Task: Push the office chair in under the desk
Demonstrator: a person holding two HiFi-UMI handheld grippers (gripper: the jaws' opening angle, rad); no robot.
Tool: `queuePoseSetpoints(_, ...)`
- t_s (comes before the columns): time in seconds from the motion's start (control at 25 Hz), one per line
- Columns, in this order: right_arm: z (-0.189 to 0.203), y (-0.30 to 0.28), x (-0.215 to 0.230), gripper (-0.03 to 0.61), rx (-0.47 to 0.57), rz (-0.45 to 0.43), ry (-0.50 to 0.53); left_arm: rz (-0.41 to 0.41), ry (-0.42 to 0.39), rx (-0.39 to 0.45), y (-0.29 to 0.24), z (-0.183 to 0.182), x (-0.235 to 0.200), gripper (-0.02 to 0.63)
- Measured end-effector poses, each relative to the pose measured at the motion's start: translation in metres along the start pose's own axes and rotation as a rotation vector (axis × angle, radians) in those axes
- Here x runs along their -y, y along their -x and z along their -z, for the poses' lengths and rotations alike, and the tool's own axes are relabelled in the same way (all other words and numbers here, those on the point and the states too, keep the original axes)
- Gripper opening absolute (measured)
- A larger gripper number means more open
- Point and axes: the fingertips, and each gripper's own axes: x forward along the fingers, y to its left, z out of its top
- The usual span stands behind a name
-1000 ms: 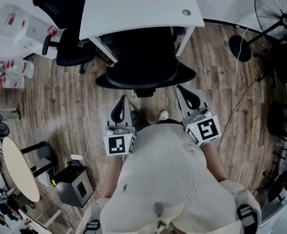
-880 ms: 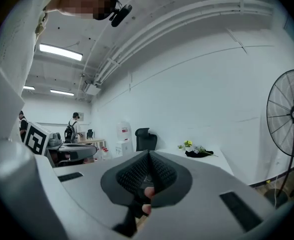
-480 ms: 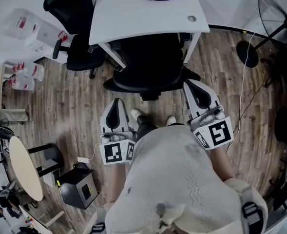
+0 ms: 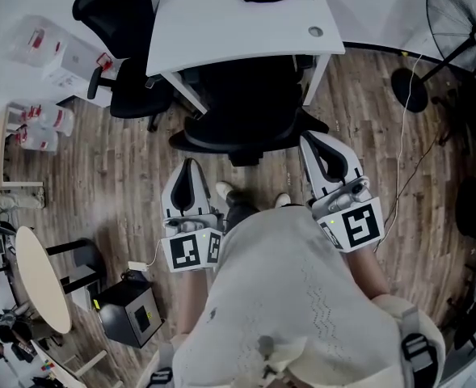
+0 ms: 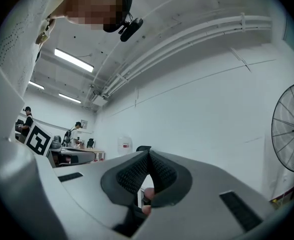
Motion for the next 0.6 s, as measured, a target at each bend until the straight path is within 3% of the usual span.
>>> queuePoseSetpoints(0.6, 0.0044, 0.0052, 0.0023, 0.008, -0.008, 0.014, -0.012, -0.003, -0.010, 0.000, 0.0045, 0.0046, 0.0049, 0.025)
